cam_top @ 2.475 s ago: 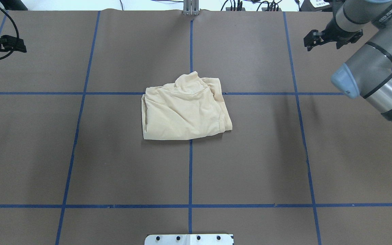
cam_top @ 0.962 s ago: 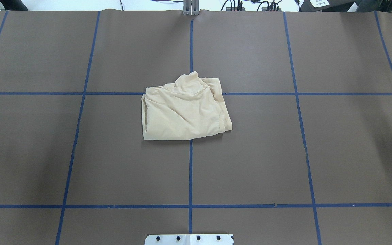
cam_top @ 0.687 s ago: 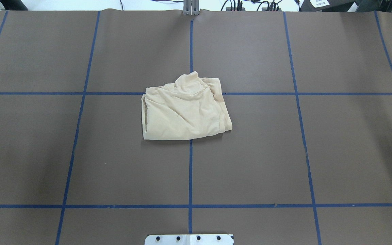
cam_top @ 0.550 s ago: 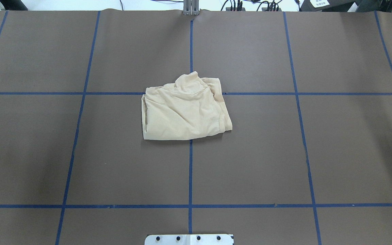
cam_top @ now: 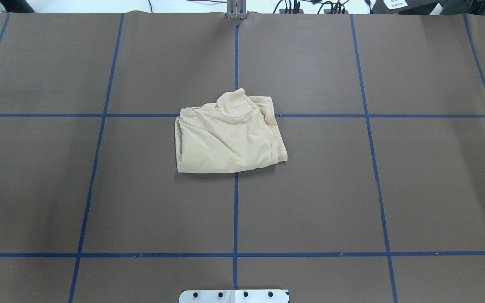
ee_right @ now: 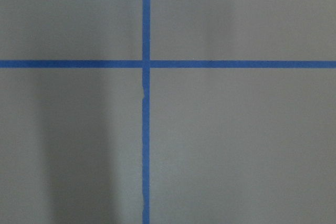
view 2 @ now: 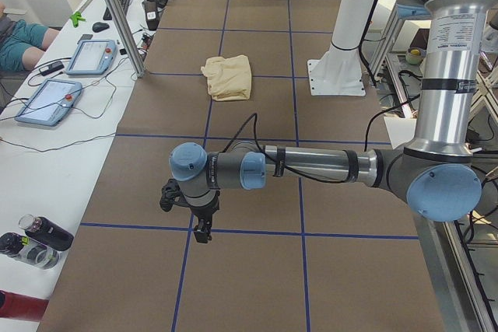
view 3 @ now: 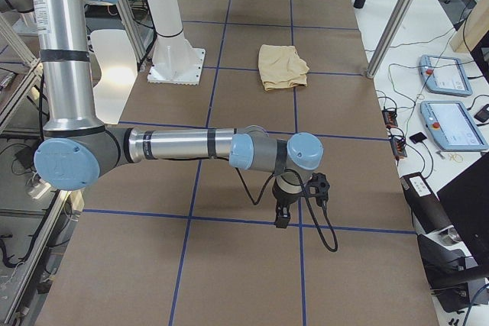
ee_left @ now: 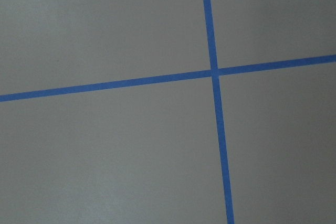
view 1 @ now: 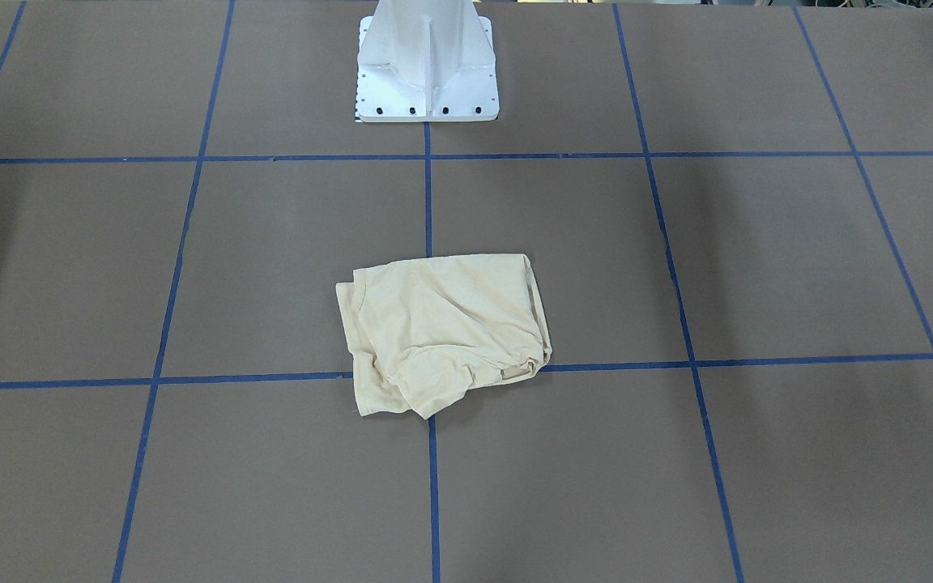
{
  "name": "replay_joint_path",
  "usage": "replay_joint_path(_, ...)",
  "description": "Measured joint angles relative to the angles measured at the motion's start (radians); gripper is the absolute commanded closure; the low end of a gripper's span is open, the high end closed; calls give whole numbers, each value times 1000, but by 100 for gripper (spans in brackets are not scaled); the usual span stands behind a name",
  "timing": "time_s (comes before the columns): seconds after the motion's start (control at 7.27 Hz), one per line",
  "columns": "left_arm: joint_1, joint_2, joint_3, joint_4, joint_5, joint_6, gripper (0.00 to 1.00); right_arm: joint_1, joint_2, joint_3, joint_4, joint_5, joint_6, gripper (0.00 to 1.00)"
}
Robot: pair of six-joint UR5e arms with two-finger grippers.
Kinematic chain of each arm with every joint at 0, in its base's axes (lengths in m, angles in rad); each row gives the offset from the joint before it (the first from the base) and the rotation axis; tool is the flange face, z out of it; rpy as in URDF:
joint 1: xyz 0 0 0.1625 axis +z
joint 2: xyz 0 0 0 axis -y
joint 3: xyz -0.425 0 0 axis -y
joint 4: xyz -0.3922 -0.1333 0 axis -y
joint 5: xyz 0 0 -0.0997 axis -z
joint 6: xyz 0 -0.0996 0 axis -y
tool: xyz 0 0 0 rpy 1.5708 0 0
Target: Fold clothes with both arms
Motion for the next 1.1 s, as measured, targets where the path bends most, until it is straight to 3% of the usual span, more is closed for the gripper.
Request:
replay_joint_path(0.41,0,12,5,-28,-15,4,1,4,-96,13,197,-12,2,0)
replay_joint_path(1.1,0,12,5,-30,-14,-2,1,4,-102,14,227,-11,23,0)
